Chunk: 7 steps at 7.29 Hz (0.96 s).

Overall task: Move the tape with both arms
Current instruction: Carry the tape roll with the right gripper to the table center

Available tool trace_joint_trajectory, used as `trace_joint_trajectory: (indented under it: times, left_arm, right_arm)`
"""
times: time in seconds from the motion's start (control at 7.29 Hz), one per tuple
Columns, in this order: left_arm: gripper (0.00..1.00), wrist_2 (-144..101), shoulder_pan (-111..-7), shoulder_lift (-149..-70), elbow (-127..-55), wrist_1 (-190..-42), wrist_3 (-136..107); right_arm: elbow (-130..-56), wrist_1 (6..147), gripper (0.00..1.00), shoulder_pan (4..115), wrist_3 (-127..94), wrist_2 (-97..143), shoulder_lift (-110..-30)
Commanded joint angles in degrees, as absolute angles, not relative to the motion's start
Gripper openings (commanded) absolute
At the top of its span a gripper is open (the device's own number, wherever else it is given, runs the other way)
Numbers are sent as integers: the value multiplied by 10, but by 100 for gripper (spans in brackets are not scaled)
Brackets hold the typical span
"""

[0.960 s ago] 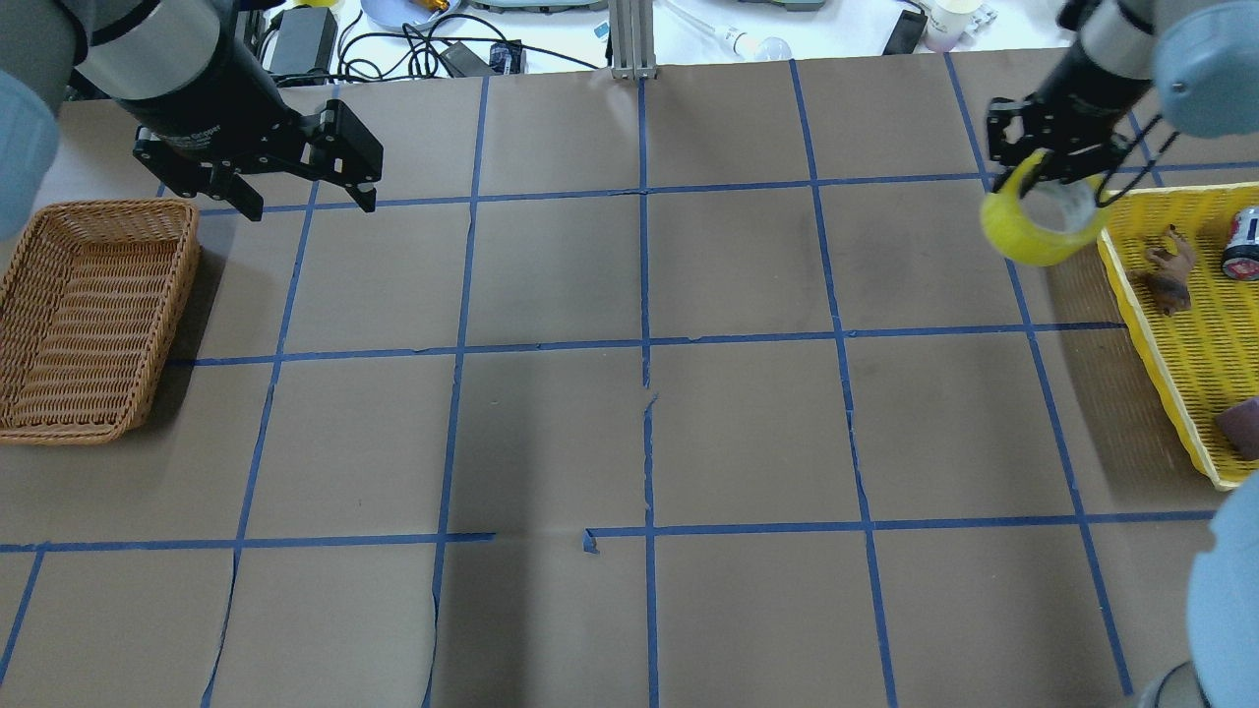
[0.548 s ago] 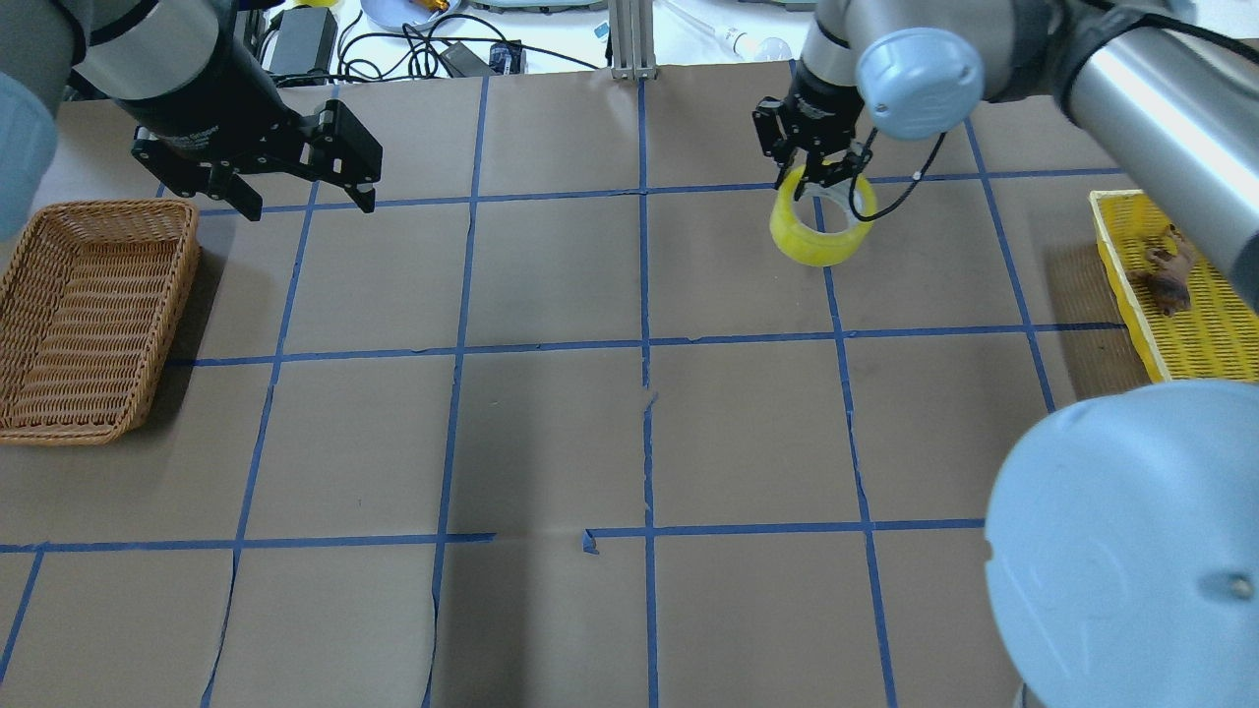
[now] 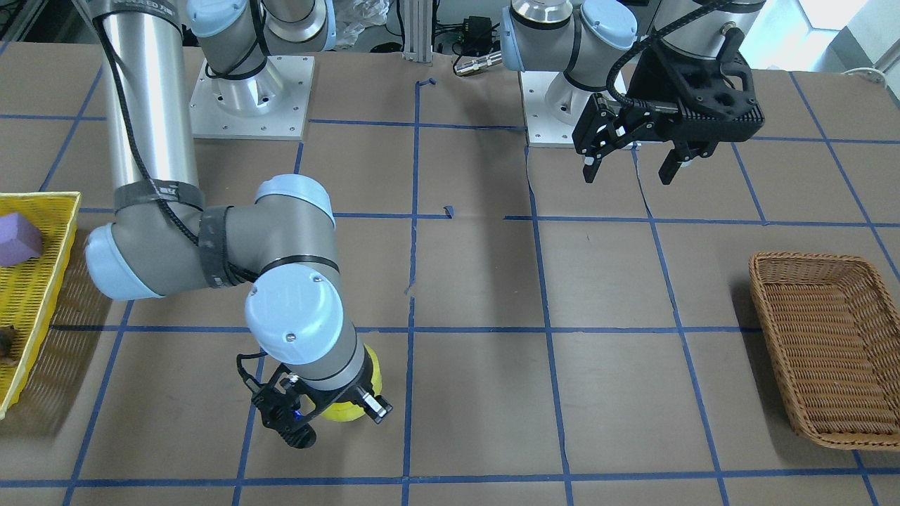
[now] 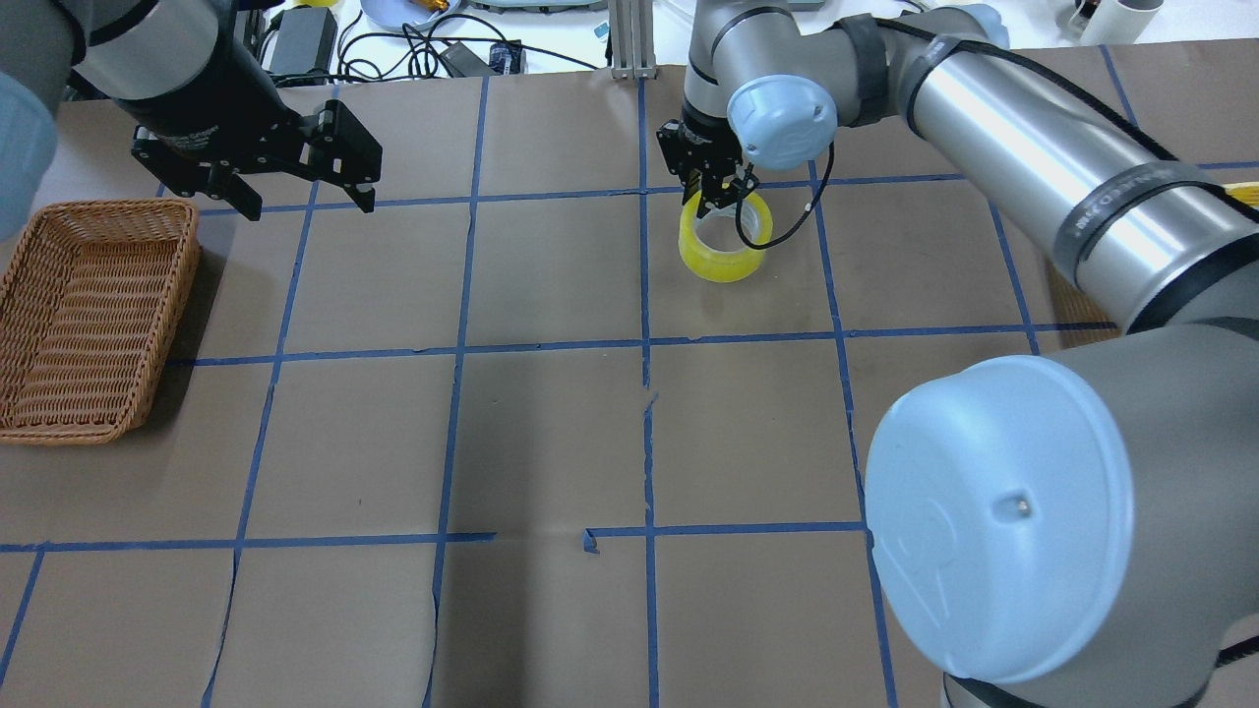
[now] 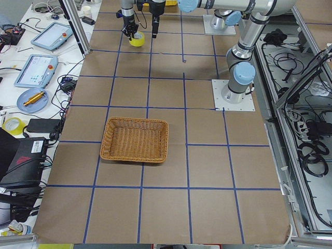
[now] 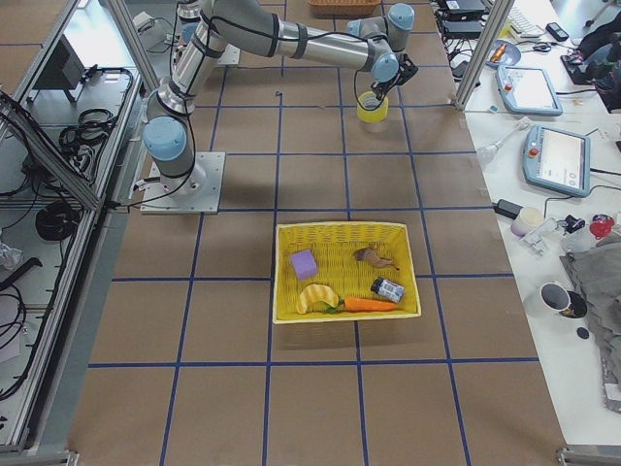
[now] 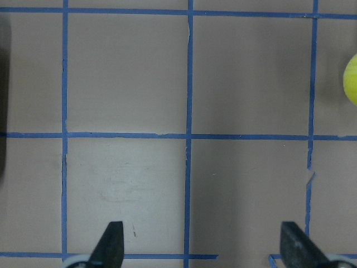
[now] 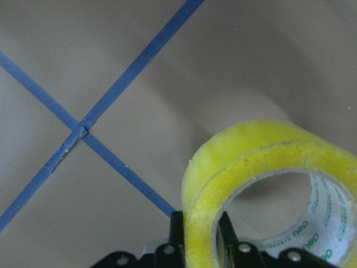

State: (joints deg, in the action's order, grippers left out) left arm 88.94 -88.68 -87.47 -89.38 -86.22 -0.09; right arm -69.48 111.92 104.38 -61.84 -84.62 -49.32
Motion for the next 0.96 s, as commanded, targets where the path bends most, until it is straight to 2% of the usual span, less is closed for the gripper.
trace_joint_trajectory:
  times: [0.0,0.55,0.69,0.82]
  left_arm:
    - [100,889,-887,-875,-894,-862,1]
    - [100,891,-886,-875,-893,-862,-1]
    - [100,890,-887,-874,-893,-862,-1]
    - [100,890,-887,-875,-894,-862,-1]
  right_arm:
    - [-673,1125,0,1060,-663,-843,-468]
    - [-670,1150,0,1081,-692,-823,-447]
    - [-671,1150,76,1081,-668,-824,-449]
    - [-671,1149,100,1081,-651,-824,-453]
